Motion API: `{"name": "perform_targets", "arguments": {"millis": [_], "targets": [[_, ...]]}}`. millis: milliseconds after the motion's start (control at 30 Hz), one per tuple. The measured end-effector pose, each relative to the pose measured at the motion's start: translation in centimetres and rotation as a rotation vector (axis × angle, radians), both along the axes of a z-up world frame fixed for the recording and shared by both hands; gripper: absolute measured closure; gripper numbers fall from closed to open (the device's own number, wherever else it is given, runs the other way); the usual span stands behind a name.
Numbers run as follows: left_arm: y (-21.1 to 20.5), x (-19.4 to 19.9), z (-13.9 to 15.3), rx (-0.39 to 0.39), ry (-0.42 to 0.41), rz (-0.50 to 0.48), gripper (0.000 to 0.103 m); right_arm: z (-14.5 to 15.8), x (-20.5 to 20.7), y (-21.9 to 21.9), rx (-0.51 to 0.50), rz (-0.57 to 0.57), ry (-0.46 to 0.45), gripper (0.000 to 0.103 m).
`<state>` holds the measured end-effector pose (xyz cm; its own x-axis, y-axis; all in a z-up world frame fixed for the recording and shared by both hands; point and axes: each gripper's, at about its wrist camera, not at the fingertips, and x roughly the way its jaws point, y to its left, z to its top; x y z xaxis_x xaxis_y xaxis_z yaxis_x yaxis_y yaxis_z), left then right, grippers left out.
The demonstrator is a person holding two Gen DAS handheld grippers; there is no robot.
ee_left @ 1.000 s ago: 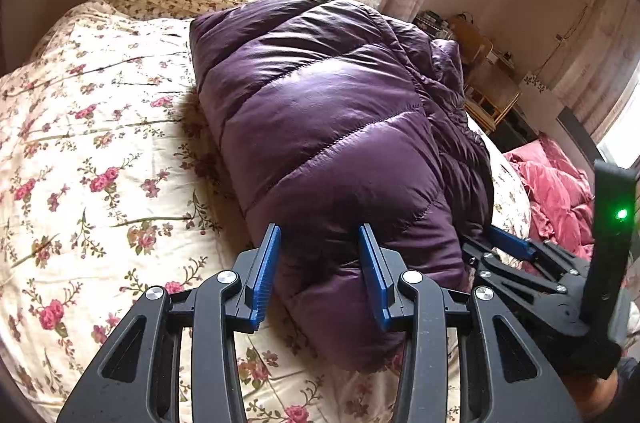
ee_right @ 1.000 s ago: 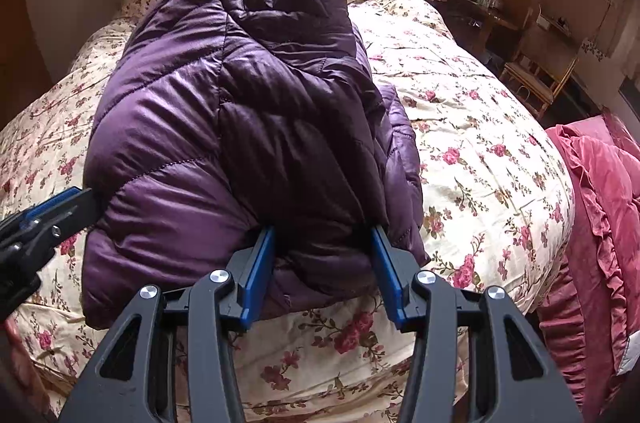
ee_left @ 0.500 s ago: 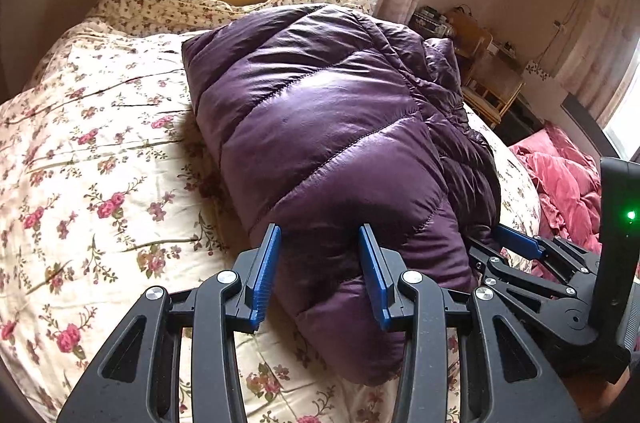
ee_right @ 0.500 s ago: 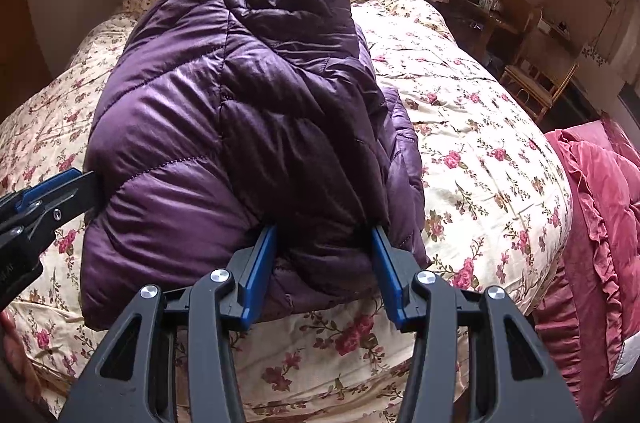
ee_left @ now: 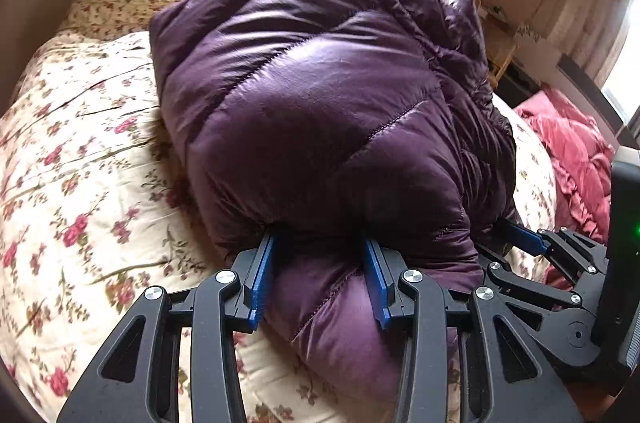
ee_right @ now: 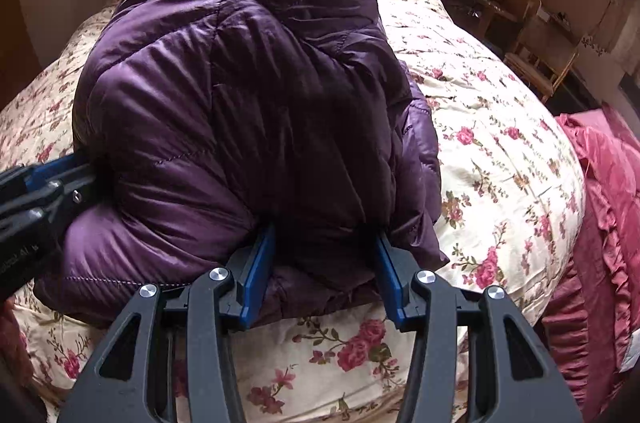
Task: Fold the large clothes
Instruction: 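Open both tools and press the folded jacket bundle flat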
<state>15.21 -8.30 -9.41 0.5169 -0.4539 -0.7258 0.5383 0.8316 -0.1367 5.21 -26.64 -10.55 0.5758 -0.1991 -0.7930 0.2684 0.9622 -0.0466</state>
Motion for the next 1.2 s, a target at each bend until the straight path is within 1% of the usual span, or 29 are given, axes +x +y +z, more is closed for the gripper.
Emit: {"name": "perform_targets", "arguments": {"millis": [100,233,400,567,767,933,1033,1200], "targets": [[0.0,-0.1,-0.1,0.005,-0.008,-0.007,0.063,0.5,0.1,0.1,0.001,-0.003,0.011,0.056],[0.7,-0.4,0.8,-0.004,-0.008,-0.010,0.063,2.0,-0.1,0.6,-0.021,0.001,0.009,0.056],[1.7,-0.6,2.5,-0.028,-0.032,-0.005,0.063,4.5,-0.1,0.9,-0.013,-0.006,-0.037,0.056],[3.3,-0.3,4.4,-0.066,-0.068,0.028,0.063,6.5,0.2,1.3,-0.021,-0.005,-0.084,0.056],[4.7,1.8,5.6,-0.094,-0.073,0.085,0.063,8.2,1.5,1.7,-0.025,-0.012,-0.119,0.056],[4.9,3.6,5.9,-0.096,-0.072,0.115,0.063,9.6,3.4,2.1,-0.032,-0.011,-0.157,0.054],[4.8,4.8,5.9,-0.092,-0.064,0.130,0.063,9.9,4.5,2.2,-0.033,-0.009,-0.170,0.052],[4.6,6.4,5.5,-0.092,-0.053,0.144,0.063,9.3,6.8,1.4,-0.028,-0.021,-0.168,0.052]]}}
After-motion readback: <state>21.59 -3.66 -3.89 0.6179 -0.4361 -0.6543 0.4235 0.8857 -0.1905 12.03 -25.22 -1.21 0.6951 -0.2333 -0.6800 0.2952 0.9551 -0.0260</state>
